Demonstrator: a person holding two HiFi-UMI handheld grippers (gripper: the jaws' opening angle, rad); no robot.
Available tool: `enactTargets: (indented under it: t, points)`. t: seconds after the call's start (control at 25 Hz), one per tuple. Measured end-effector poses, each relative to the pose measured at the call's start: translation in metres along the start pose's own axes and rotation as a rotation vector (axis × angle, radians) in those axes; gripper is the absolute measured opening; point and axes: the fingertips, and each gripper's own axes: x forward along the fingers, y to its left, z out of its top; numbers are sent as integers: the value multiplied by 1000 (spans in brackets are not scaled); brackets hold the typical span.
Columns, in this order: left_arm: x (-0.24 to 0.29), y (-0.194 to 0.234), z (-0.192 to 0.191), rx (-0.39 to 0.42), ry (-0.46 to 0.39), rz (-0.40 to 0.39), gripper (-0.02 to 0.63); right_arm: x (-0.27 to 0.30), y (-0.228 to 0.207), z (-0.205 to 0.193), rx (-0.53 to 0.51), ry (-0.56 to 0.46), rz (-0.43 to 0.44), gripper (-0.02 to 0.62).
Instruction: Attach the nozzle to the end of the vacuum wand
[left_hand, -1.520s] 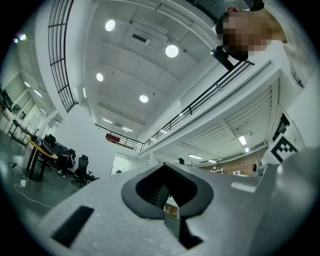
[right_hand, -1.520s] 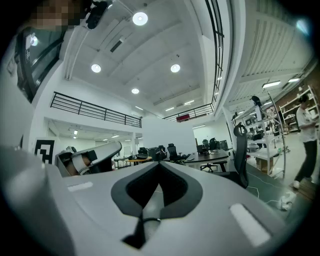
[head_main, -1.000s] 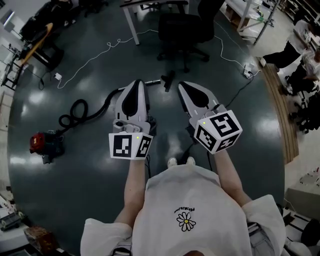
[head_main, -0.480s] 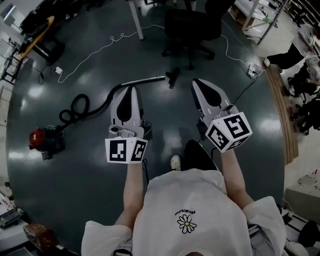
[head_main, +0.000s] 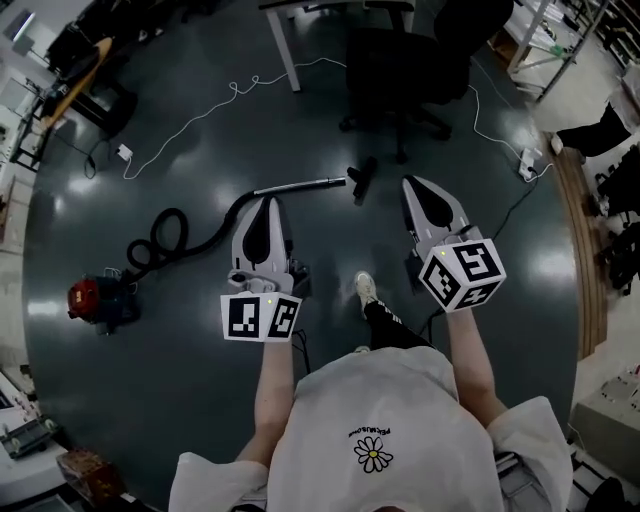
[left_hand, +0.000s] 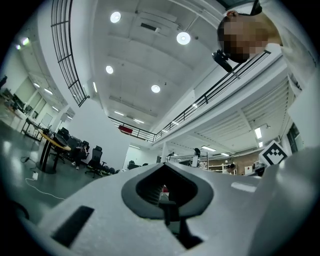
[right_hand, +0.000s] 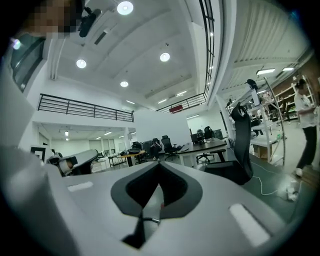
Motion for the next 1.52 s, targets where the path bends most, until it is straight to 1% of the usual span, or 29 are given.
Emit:
enactTargets:
  t: [0.08, 0.24, 0.4, 0.52, 0.6, 0.8, 0.88, 1.0, 1.08, 1.16, 1.24, 1.28, 1.32, 1.36, 1.4, 1.44, 1.48, 1.52]
  points:
    - [35, 17, -9, -10, 6, 16, 0, 32, -22, 2, -13, 22, 3, 6]
    - [99, 49, -14, 7, 1, 32, 0, 98, -55, 12, -55, 60, 32, 6]
    - [149, 84, -24, 29, 22, 39, 0, 160, -71, 15, -91, 101, 47, 6]
    - [187, 117, -41, 17, 50, 33, 0, 210, -82, 12, -134, 134, 39, 6]
    - [214, 137, -51, 18, 66, 17, 0, 241, -90, 13, -155, 148, 24, 6]
    - [283, 186, -72, 67, 137, -62, 0, 319, -112, 16, -183, 193, -15, 6]
    - [308, 206, -84, 73, 165, -89, 0, 347, -121, 16, -204, 211, -26, 6]
    - [337, 229, -108, 87, 222, -108, 0, 380, -138, 6, -248, 257, -39, 6]
    - [350, 242, -131, 105, 280, -107, 0, 400, -152, -9, -263, 307, -29, 6]
    - [358, 254, -165, 131, 357, -103, 0, 419, -165, -35, -273, 362, 11, 6]
    - [361, 265, -210, 166, 441, -123, 0, 437, -172, -71, -306, 411, 90, 6]
    - [361, 271, -237, 177, 474, -148, 32, 446, -176, -94, -320, 438, 134, 6]
    - [361, 277, -269, 177, 499, -179, 82, 455, -183, -123, -324, 467, 177, 8]
    - [363, 285, -308, 171, 520, -215, 109, 465, -193, -157, -318, 500, 218, 8]
    - [364, 293, -354, 167, 547, -258, 152, 475, -206, -198, -305, 538, 257, 45]
    - [364, 302, -407, 172, 585, -309, 184, 484, -221, -245, -291, 583, 292, 97]
    - [359, 308, -467, 195, 636, -372, 199, 493, -239, -299, -281, 631, 319, 118]
    - [350, 315, -532, 236, 700, -447, 231, 500, -260, -357, -281, 681, 335, 132]
